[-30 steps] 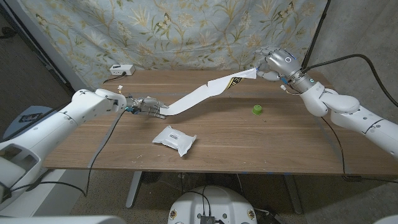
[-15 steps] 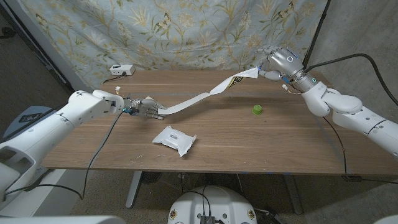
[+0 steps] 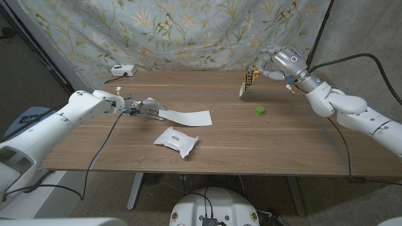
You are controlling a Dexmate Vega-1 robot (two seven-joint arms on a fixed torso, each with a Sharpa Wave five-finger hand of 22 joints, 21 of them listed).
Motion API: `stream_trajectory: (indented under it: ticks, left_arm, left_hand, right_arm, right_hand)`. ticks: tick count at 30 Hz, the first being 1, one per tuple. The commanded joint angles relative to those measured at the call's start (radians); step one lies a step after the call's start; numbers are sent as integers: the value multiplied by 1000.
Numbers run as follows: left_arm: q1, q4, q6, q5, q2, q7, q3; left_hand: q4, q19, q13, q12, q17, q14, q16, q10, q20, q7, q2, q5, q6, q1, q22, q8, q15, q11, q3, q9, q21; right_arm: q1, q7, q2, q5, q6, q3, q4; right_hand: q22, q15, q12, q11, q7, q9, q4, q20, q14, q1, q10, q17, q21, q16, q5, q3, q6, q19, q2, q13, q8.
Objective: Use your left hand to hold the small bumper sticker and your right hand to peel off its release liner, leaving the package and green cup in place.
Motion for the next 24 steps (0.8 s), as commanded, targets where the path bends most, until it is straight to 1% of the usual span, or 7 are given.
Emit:
stream_trajectory:
  ticks: [1, 13, 15, 18, 20, 22, 24]
  left_arm:
    - [-23, 21, 7, 15, -11, -15, 14]
    - [-51, 53, 9, 24, -35, -21, 20]
    - [-62, 69, 12, 21, -41, -36, 24]
    - [-82, 94, 19, 25, -49, -58, 35]
    - [-93, 110, 16, 28, -53, -78, 42]
    - [-107, 131, 15, 31, -59, -104, 52]
    - [-114, 142, 13, 34, -64, -112, 55]
  left_hand:
    - [-2, -8, 0, -6, 3, -4, -1, 4, 0, 0, -1, 3, -7, 5, 3, 7, 0, -10, 10, 3, 10]
    - [1, -8, 1, -7, 2, -3, -3, 6, 0, -6, -3, 3, -5, -2, 3, 8, -1, -13, 9, 3, 14]
    - [12, -12, -1, -9, 1, -1, -5, 7, 2, -27, -6, 2, -4, -20, 2, 10, 2, -14, 3, 3, 15]
    - [39, -31, -8, -30, -4, -26, -22, -26, 17, -48, -14, -4, -47, -77, 1, -9, 23, 12, -16, -4, 12]
    - [54, -51, -13, -43, -7, -46, -34, -49, 25, -32, -19, -10, -82, -117, 0, -33, 41, 26, -29, -17, 6]
    - [66, -71, -28, -67, -12, -72, -48, -91, 35, -22, -32, -19, -144, -164, -1, -76, 62, 43, -48, -35, -3]
    - [77, -89, -37, -85, -16, -98, -59, -127, 52, -7, -35, -24, -164, -198, -2, -101, 79, 59, -59, -49, -12]
  right_arm:
    - [18, 0, 7, -2, 13, -8, 22]
    - [45, -3, 21, -2, 28, -25, 57]
    - [49, -3, 24, -3, 28, -28, 62]
    - [52, 0, 27, 0, 29, -33, 70]
    - [51, 4, 27, 5, 28, -34, 70]
    - [50, 9, 25, 8, 28, -36, 70]
    - [48, 15, 23, 10, 26, -36, 68]
  right_hand:
    - [2, -117, -2, -3, -1, 4, -3, -2, 9, -6, 11, 1, -2, -2, 7, 6, 6, 3, 0, 2, 6]
    - [2, -116, -2, -2, -5, 4, -4, 0, 10, -7, 12, 0, -1, -2, 7, 6, 5, 5, -1, 2, 6]
    - [2, -117, -2, -2, -10, 4, -2, 1, 9, -10, 11, 1, -1, -2, 7, 5, 0, 5, -1, 2, 4]
    - [2, -117, -3, 1, -23, 4, 3, 2, 8, -19, 8, 2, -1, -1, 4, 1, -14, 6, -2, 2, 0]
    - [2, -114, -3, 1, -34, 4, 3, 4, 8, -26, 8, 2, -1, -1, 2, -1, -60, 7, -6, 2, -17]
    - [2, -112, -6, 4, -33, -8, 6, 5, 8, -40, 3, 0, -1, -3, -1, -8, -110, 6, -15, 2, -42]
    - [2, -112, -5, 4, -31, -32, 12, 10, 8, -65, 2, -5, -2, -5, -3, -18, -197, 5, -29, 2, -94]
